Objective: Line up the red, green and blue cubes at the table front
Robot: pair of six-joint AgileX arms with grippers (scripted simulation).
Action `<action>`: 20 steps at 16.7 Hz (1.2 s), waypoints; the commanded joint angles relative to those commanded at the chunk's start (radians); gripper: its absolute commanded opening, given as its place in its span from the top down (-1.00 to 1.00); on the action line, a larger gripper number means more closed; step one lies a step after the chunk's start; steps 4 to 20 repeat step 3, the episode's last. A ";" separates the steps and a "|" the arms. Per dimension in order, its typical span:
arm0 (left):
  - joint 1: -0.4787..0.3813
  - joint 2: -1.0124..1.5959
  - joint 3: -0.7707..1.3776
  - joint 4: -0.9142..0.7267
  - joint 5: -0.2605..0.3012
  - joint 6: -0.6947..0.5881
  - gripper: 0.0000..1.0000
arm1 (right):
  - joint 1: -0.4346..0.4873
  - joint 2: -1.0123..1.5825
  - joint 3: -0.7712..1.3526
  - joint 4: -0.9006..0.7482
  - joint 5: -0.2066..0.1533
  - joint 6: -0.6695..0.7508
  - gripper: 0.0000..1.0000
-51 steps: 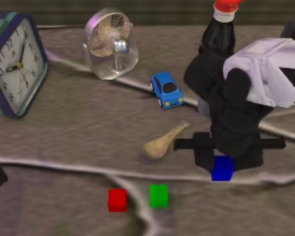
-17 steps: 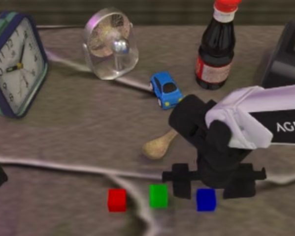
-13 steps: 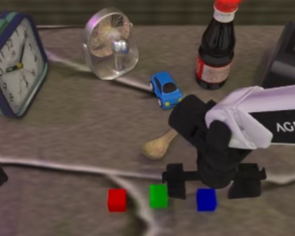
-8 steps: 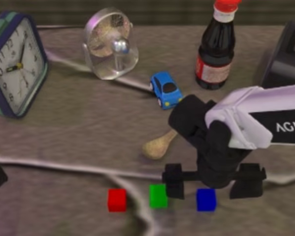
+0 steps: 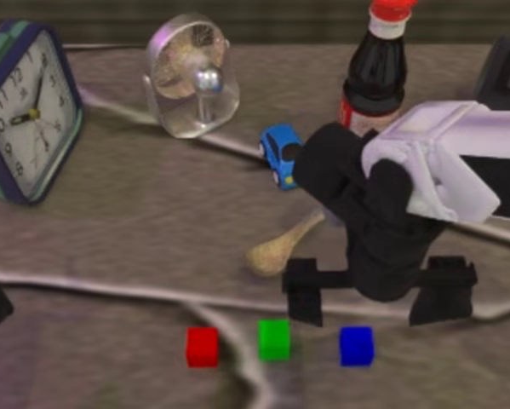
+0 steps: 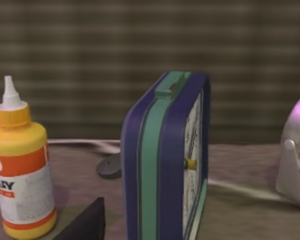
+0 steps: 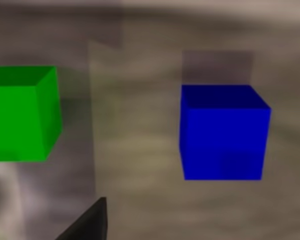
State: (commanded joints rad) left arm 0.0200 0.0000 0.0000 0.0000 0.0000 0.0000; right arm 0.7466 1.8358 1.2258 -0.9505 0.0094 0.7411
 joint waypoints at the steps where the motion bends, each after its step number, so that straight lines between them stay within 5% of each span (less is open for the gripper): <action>1: 0.000 0.000 0.000 0.000 0.000 0.000 -1.00 | 0.000 -0.014 0.014 -0.024 0.000 -0.001 -1.00; 20: 0.000 0.000 0.000 0.000 0.000 0.000 -1.00 | 0.001 -0.026 0.025 -0.040 0.001 -0.002 -1.00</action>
